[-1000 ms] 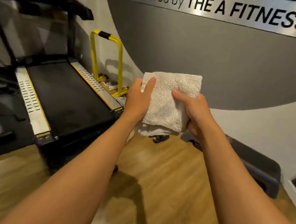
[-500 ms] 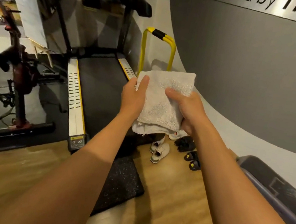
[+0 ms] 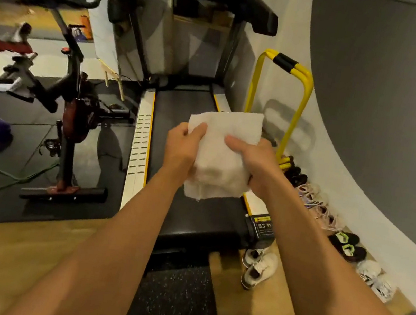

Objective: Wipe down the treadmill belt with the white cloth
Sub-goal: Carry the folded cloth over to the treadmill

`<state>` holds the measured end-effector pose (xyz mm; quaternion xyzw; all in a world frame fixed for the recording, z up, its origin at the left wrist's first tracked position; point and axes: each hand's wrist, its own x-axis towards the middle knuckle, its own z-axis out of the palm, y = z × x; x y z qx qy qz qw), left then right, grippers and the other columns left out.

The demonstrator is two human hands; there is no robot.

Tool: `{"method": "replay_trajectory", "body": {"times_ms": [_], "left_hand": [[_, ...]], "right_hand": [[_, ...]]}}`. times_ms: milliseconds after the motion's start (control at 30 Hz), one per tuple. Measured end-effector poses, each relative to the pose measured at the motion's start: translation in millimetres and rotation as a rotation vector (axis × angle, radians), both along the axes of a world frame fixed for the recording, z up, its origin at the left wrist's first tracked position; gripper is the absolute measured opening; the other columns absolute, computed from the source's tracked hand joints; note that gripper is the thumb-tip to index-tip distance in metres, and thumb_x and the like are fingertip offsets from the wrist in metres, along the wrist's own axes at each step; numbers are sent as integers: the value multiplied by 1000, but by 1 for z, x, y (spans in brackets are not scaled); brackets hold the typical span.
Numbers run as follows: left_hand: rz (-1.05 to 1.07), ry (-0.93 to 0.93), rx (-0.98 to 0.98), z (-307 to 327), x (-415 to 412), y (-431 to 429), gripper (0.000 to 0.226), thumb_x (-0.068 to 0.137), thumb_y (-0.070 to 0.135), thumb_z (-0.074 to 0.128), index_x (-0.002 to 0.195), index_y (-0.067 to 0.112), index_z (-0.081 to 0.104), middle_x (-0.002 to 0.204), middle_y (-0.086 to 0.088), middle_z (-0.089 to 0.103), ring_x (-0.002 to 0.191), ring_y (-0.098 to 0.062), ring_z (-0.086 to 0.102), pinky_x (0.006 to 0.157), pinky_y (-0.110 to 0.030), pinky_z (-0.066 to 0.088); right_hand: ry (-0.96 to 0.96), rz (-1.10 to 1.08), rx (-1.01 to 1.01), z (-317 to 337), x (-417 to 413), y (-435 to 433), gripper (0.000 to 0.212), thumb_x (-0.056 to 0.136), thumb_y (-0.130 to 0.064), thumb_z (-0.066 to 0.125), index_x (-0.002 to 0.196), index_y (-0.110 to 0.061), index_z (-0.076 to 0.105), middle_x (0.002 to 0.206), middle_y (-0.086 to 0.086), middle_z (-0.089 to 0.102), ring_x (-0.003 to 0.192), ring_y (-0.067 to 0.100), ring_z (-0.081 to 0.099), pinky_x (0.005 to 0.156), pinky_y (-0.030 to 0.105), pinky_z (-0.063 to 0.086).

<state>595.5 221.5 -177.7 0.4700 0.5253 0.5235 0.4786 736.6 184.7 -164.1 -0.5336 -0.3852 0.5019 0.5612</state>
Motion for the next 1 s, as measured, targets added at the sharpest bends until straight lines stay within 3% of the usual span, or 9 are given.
{"method": "replay_trajectory", "body": {"times_ms": [167,300,367,500,667,833,1000], "left_hand": [[130,-11,-26,-18,-25,112,35,87,34,58,100,2,59,94,-13,64,83,-25,62,81,-49,53],[171,77,-20,-33,-49,207,38,87,41,55,96,4,56,101,-17,64,92,-30,62,85,-50,51],[173,95,-23,-31,-56,252,32,89,40,55,90,8,54,95,-14,63,87,-29,61,83,-47,51],[189,116,-18,-12,-52,325,20,93,34,55,85,16,52,90,-6,61,86,-24,60,79,-42,52],[204,159,-23,-12,-41,404,38,93,37,53,97,-1,54,96,-18,61,85,-25,58,84,-51,50],[199,186,-94,-16,-34,474,19,89,23,48,103,16,59,101,-8,64,97,-26,62,87,-47,53],[193,151,-157,-28,-44,560,21,86,18,51,102,17,63,96,-3,67,91,-24,64,72,-37,52]], "right_hand": [[1,104,-44,-22,-26,121,22,79,-10,73,100,-11,68,94,8,74,87,26,71,82,45,57],[-28,122,-86,-36,-47,221,29,71,-14,80,97,-11,69,94,7,74,86,25,71,81,49,57],[-31,142,-117,-39,-54,265,39,69,-21,83,103,-12,67,96,5,74,88,24,71,79,48,58],[-43,95,-131,-28,-54,340,37,71,-19,81,105,-12,65,98,6,73,88,25,71,78,48,58],[-37,114,-106,-22,-38,427,25,75,-13,78,98,-13,67,96,6,72,86,23,71,77,45,58],[-40,138,-145,-22,-32,501,31,78,-15,76,107,-12,64,99,5,71,87,24,70,73,42,59],[-30,193,-179,-29,-43,579,29,78,-17,77,104,-12,65,98,6,72,85,22,71,76,46,59]]}}
